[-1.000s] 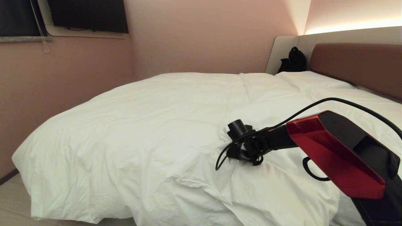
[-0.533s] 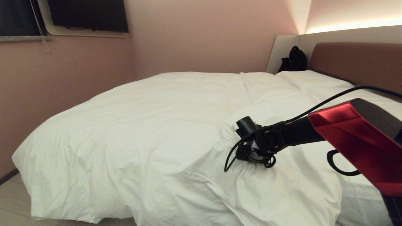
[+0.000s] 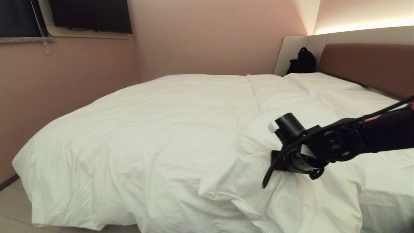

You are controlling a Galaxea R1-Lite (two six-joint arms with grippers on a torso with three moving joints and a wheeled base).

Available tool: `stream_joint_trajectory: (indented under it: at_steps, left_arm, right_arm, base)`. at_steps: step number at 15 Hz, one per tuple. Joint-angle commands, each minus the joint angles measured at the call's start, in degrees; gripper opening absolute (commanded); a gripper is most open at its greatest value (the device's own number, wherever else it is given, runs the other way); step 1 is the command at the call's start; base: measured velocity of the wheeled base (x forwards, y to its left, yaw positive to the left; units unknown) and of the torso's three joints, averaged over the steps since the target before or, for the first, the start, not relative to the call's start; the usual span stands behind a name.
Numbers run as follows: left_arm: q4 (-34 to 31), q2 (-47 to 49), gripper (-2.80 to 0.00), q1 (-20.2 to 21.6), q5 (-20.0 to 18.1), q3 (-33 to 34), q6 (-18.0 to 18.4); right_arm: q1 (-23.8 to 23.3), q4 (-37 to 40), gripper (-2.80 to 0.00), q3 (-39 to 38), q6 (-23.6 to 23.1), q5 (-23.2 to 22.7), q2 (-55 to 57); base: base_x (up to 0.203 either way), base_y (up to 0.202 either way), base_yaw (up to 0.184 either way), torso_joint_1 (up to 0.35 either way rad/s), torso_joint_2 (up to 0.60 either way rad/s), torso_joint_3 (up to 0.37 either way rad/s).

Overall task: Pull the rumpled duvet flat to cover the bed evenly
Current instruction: Flatten the corners of the folded blanket

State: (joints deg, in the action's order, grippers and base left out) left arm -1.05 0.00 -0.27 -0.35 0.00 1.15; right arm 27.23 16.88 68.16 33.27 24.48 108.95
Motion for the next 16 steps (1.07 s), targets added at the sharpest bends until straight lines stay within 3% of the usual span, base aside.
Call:
stream_joint_trajectory:
  at_steps: [1,10,16]
  left_arm:
    - [-0.01,0.00,-2.80,0.00,0.00,0.00,0.00]
    - [-0.01,0.00,-2.80,0.00,0.00,0.00,0.00]
    - [-0.01,0.00,-2.80,0.00,0.00,0.00,0.00]
  right_arm:
    - [-0.71,-0.06,-2.80,-4.84,-1.91,0.23,-7.65]
    - [-9.53,-0.48,-2.80,-27.53,-16.36,0.06,-24.10]
    - [-11.43,-0.18,-2.80,-31.89,-21.06,-0.23,-28.36]
  base:
    - [0.000,0.000,0.000,0.000,0.00,0.000]
    - [0.000,0.000,0.000,0.000,0.00,0.000]
    - [0.000,0.000,0.000,0.000,0.00,0.000]
